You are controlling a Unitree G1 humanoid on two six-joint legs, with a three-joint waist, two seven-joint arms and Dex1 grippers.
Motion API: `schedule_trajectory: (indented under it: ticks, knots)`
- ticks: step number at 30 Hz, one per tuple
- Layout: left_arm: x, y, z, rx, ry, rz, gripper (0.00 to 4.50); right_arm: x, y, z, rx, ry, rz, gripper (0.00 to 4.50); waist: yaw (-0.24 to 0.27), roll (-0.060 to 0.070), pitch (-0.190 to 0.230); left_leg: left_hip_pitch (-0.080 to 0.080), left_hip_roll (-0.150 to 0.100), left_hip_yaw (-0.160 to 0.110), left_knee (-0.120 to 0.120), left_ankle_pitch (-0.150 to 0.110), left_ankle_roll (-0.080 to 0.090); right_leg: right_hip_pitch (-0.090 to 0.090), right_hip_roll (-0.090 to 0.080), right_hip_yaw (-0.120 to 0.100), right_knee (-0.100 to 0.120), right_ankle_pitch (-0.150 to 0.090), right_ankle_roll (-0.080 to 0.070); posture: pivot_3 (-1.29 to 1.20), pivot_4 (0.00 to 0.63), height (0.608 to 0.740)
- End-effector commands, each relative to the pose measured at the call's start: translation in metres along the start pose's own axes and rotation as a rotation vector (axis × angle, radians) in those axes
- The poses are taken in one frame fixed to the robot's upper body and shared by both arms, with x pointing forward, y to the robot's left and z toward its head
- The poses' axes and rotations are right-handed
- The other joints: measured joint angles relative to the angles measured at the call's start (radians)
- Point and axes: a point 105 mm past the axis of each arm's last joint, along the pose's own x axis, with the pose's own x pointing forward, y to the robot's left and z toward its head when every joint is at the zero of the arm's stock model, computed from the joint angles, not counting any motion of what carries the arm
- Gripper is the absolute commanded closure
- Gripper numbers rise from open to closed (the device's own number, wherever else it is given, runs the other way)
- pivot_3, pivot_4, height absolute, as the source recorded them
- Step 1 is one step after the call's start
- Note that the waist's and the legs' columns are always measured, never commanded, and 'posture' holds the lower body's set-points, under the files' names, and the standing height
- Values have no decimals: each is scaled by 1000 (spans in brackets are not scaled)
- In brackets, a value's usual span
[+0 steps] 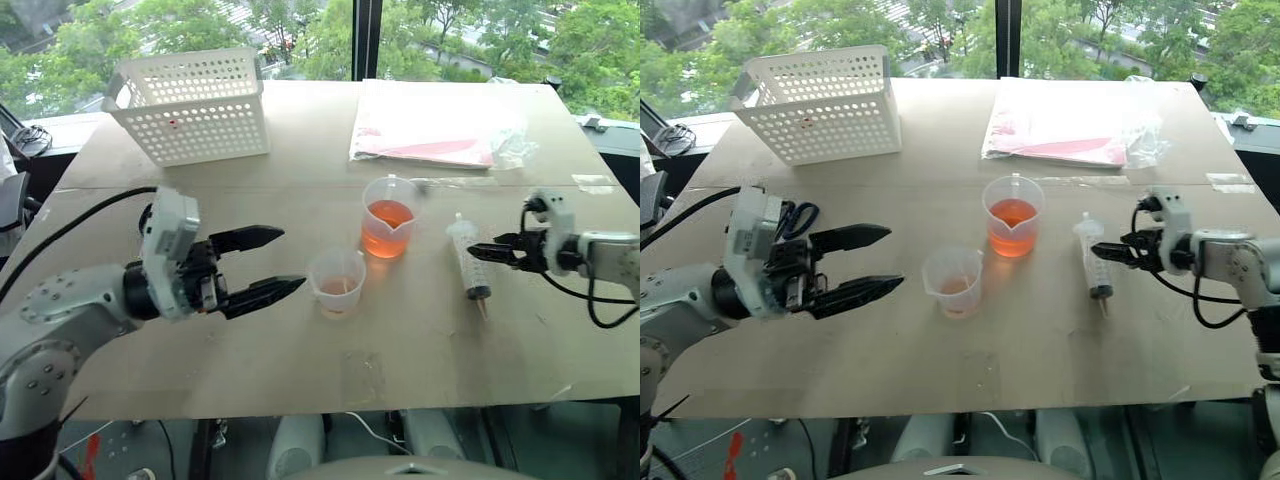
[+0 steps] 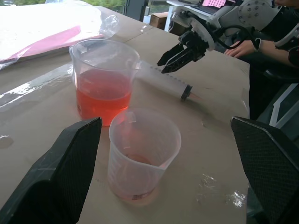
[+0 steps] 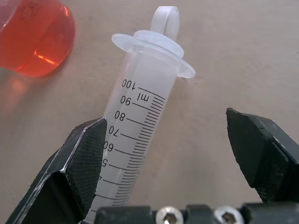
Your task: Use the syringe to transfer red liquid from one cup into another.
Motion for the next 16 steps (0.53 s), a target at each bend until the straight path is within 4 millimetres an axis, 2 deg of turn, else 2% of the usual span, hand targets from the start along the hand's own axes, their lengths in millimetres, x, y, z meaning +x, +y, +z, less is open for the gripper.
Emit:
schedule_trajectory:
  ticks: [1,3,6,11,16]
  knots:
    - [-8,-14,6,89,24,-41,0,-25,11,16,-120,-141,73,61,-2,0,0,0,0,0,0,0,0,0,0,0,0,0,0,0,150,740]
    - [-11,-14,4,87,34,-28,0,-40,17,18,-187,-225,109,61,-1,1,0,2,0,0,0,0,0,1,0,1,1,-1,2,0,150,740]
    - [-18,-7,-1,51,14,52,0,-62,24,9,-251,-289,155,61,1,1,0,3,0,0,1,0,0,2,0,0,1,-2,4,0,150,740]
    - [-48,21,-25,-37,32,316,0,-98,20,-36,-436,-250,128,61,2,1,0,5,1,-1,2,0,0,5,0,-1,1,-3,4,0,150,740]
    - [-83,47,-46,-117,11,555,0,-120,8,-63,-454,-253,79,61,-3,1,-1,6,1,-1,3,0,0,6,0,0,1,-2,4,0,150,740]
